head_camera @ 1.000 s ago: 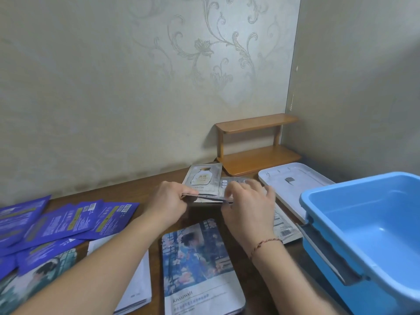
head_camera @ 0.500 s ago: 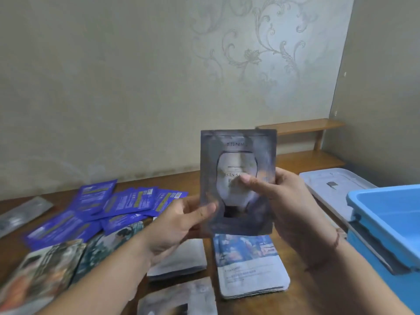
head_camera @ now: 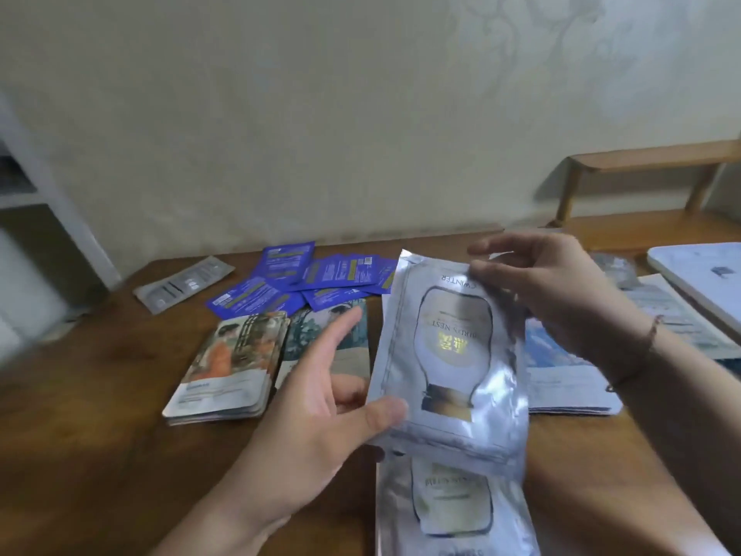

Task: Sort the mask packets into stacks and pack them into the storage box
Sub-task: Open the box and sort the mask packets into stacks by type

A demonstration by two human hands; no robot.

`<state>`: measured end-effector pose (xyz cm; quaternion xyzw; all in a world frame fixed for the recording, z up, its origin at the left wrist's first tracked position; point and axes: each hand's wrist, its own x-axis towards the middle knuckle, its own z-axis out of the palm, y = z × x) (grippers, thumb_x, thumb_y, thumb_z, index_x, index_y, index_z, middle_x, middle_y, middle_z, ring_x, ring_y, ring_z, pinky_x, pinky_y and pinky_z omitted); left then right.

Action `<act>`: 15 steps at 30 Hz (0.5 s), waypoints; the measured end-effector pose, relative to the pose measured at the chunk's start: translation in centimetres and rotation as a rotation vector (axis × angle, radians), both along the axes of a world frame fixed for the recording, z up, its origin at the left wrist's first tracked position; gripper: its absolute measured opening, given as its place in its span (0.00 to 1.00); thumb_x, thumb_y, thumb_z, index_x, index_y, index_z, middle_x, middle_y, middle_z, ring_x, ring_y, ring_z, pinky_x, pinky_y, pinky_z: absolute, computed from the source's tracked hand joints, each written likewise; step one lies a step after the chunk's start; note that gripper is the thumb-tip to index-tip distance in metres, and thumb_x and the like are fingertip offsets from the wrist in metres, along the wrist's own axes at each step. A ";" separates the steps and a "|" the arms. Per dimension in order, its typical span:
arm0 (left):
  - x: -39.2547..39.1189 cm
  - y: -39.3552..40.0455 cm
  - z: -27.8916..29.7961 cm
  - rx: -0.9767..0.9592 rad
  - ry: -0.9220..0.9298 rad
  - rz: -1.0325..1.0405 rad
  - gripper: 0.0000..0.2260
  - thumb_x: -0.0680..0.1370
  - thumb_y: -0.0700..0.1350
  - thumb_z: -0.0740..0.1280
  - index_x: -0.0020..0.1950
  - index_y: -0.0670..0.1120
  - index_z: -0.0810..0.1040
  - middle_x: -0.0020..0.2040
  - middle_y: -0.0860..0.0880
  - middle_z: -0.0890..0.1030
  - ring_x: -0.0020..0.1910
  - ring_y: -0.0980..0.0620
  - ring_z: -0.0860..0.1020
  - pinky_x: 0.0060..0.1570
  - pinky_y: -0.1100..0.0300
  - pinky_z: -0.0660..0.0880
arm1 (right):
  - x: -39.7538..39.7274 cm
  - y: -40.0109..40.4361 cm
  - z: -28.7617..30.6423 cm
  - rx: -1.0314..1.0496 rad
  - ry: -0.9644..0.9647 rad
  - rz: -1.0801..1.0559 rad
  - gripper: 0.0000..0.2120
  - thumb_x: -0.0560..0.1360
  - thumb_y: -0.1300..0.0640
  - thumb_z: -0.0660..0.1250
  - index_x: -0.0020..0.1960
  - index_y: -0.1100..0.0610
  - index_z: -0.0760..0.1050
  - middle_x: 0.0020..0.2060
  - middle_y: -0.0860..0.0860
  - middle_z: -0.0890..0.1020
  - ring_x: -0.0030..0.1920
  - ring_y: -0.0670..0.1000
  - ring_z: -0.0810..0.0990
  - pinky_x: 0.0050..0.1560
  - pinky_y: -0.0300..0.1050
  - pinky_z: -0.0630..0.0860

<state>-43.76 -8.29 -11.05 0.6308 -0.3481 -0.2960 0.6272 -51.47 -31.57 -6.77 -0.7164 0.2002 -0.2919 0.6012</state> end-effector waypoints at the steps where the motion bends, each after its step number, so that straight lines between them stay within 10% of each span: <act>1: -0.3 1.0 -0.3 -0.007 -0.043 0.029 0.39 0.69 0.40 0.74 0.74 0.60 0.60 0.47 0.38 0.85 0.50 0.40 0.83 0.56 0.50 0.79 | 0.3 0.4 -0.2 0.026 0.029 0.046 0.08 0.72 0.65 0.71 0.51 0.60 0.80 0.37 0.56 0.84 0.28 0.48 0.77 0.21 0.38 0.71; 6: 2.8 2.2 0.9 -0.131 0.035 0.371 0.34 0.66 0.37 0.76 0.69 0.54 0.71 0.47 0.33 0.83 0.46 0.47 0.83 0.46 0.61 0.79 | -0.1 0.8 -0.4 0.241 0.190 0.443 0.11 0.67 0.64 0.72 0.50 0.61 0.81 0.42 0.61 0.83 0.38 0.57 0.80 0.37 0.46 0.78; 11: 7.7 0.0 2.5 -0.048 0.144 0.421 0.20 0.75 0.47 0.72 0.66 0.49 0.76 0.50 0.46 0.86 0.49 0.50 0.84 0.55 0.55 0.79 | -0.6 3.3 -2.0 0.189 0.248 0.567 0.04 0.69 0.66 0.71 0.43 0.65 0.79 0.30 0.58 0.79 0.26 0.51 0.77 0.25 0.42 0.76; 15: 7.2 -0.7 1.2 -0.277 0.789 0.236 0.25 0.74 0.61 0.67 0.61 0.43 0.76 0.50 0.42 0.83 0.43 0.45 0.83 0.42 0.54 0.81 | -0.4 2.9 -1.9 0.314 0.007 0.361 0.09 0.73 0.67 0.66 0.41 0.57 0.83 0.33 0.56 0.81 0.29 0.50 0.80 0.27 0.42 0.77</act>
